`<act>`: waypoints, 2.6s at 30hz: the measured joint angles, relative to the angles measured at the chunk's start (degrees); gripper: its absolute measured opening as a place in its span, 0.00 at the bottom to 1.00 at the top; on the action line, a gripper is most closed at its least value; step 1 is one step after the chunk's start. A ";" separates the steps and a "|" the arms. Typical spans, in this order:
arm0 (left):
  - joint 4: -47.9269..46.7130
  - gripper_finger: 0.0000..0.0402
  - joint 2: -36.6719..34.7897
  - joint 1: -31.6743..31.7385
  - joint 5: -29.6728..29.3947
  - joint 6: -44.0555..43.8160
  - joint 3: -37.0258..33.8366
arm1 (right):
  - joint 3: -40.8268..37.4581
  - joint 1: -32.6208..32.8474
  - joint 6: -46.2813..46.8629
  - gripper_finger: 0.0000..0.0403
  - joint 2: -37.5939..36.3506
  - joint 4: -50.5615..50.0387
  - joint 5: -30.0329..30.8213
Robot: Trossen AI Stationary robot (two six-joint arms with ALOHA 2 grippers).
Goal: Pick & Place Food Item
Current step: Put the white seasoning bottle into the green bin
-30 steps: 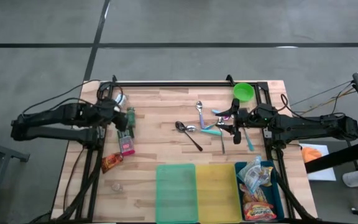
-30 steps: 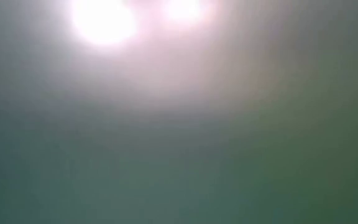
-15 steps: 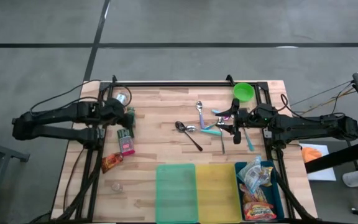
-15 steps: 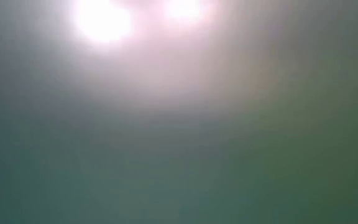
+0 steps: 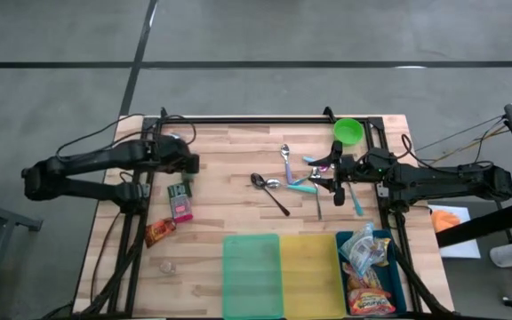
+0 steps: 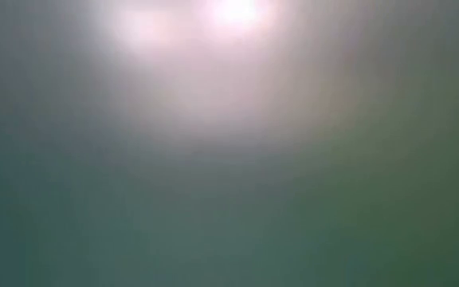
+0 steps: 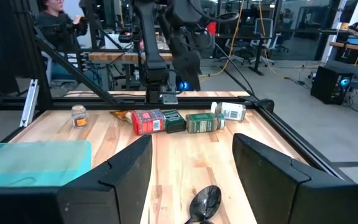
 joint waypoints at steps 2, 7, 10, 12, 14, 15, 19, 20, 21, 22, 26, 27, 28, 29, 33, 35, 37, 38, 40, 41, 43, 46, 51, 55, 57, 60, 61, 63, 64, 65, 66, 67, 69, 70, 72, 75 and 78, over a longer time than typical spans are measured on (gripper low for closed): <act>0.20 0.00 1.33 0.07 0.34 0.17 0.00 | 0.00 0.00 0.00 0.55 0.00 0.00 0.00; 2.41 0.00 4.86 0.13 2.11 0.85 -0.02 | 0.00 -0.02 0.02 0.55 0.00 0.00 0.00; 4.26 0.00 7.51 0.18 2.62 1.53 0.03 | 0.00 -0.02 0.02 0.55 0.00 0.00 0.00; 4.05 0.00 9.03 0.80 2.53 1.97 0.04 | 0.00 0.00 0.02 0.55 0.00 0.00 0.00; 3.84 0.02 9.86 1.72 2.50 0.67 0.04 | 0.00 0.00 0.01 0.55 0.00 0.00 0.00; 3.43 0.05 10.36 2.33 2.51 0.20 0.04 | 0.00 -0.02 0.01 0.55 0.00 0.00 0.00; 2.92 0.24 11.40 5.09 2.73 1.70 0.09 | 0.00 -0.02 0.02 0.55 0.00 0.00 0.00; 2.98 0.31 11.40 6.07 2.78 2.86 0.11 | 0.00 -0.02 0.02 0.55 0.00 0.00 0.00; 2.82 0.38 11.40 7.13 2.54 3.94 0.11 | 0.00 -0.02 0.02 0.55 0.00 0.00 0.00; 2.19 0.45 11.40 8.23 1.53 4.86 0.10 | 0.00 -0.02 0.00 0.55 0.00 0.00 0.00; 0.54 0.69 11.45 13.07 -2.88 6.80 0.04 | 0.00 0.00 0.00 0.55 0.00 0.00 0.00; 0.14 0.73 11.51 14.20 -3.10 7.02 0.04 | 0.00 -0.02 0.00 0.55 0.00 0.00 0.00; -0.06 0.76 11.57 15.34 -3.10 7.74 0.03 | 0.00 -0.02 0.02 0.55 0.00 0.00 0.00; -0.03 0.79 11.60 16.31 -3.10 9.23 0.00 | 0.00 -0.01 0.02 0.55 0.00 0.00 0.00; 0.19 0.84 11.60 19.44 -4.07 14.57 -0.03 | 0.00 -0.02 0.01 0.55 0.00 0.00 0.00; 0.35 0.84 11.57 20.63 -4.39 15.32 -0.27 | 0.00 0.00 0.00 0.55 0.00 0.00 0.00; 1.01 0.84 11.57 21.76 -4.39 16.21 -1.02 | 0.00 -0.02 0.00 0.55 0.00 0.00 0.00; 1.54 0.84 11.57 22.44 -4.39 16.91 -1.53 | 0.00 0.00 0.00 0.55 0.00 0.00 0.00; 3.34 0.84 11.57 23.82 -4.36 18.92 -3.00 | 0.00 -0.02 0.00 0.55 0.00 0.00 0.00; 4.30 0.84 11.57 24.44 -4.33 19.84 -3.87 | 0.00 0.00 0.01 0.55 0.00 0.00 0.00; 6.81 0.84 11.57 25.49 -3.91 20.83 -5.57 | 0.00 -0.02 0.01 0.55 0.00 0.00 0.00; 10.88 0.84 11.57 26.78 -3.00 23.73 -7.90 | 0.00 -0.02 0.00 0.55 0.00 0.00 0.00; 13.34 0.84 11.57 28.40 -1.92 27.75 -10.57 | 0.00 -0.01 0.02 0.55 0.00 0.00 0.00; 15.51 0.84 11.57 28.83 -1.74 30.54 -12.35 | 0.00 -0.02 0.00 0.55 0.00 0.00 0.00; 18.36 0.84 11.57 28.85 -1.71 33.13 -13.16 | 0.00 0.00 0.02 0.55 0.00 0.00 0.00; 21.59 0.83 11.55 28.92 -1.72 35.05 -14.39 | 0.00 -0.02 0.00 0.55 0.00 0.00 0.00; 22.08 0.83 11.55 29.00 -1.72 35.08 -14.75 | 0.00 -0.01 0.02 0.55 0.00 0.00 0.00; 22.09 0.83 11.57 29.45 -1.57 35.04 -15.47 | 0.00 0.00 0.00 0.55 0.00 0.00 0.00; 21.95 0.83 11.57 29.61 -1.57 35.04 -15.87 | 0.00 -0.02 0.00 0.55 0.00 0.00 0.00; 21.95 0.82 11.55 29.81 -1.54 35.04 -16.26 | 0.00 0.00 0.00 0.55 0.00 0.00 0.00; 22.06 0.82 11.55 29.97 -1.57 35.04 -16.59 | 0.00 -0.02 0.00 0.55 0.00 0.00 0.00; 22.46 0.82 11.55 30.07 -1.54 35.04 -16.96 | 0.00 0.00 0.00 0.55 0.00 0.00 0.00; 23.98 0.82 11.55 30.07 -1.51 35.15 -17.48 | -0.01 0.00 0.02 0.55 0.00 0.00 0.00; 25.07 0.82 11.55 30.07 -1.46 35.59 -17.70 | 0.00 -0.01 0.00 0.55 0.00 0.00 0.00; 27.28 0.82 11.55 30.07 -1.37 36.73 -17.94 | 0.00 -0.02 0.00 0.55 0.00 0.00 0.00; 28.11 0.82 11.55 30.07 -1.39 36.29 -18.03 | -0.02 0.00 0.00 0.55 0.00 0.00 0.00; 28.30 0.82 11.54 30.07 -1.70 33.90 -18.70 | -0.01 -0.02 0.00 0.55 0.00 0.00 0.00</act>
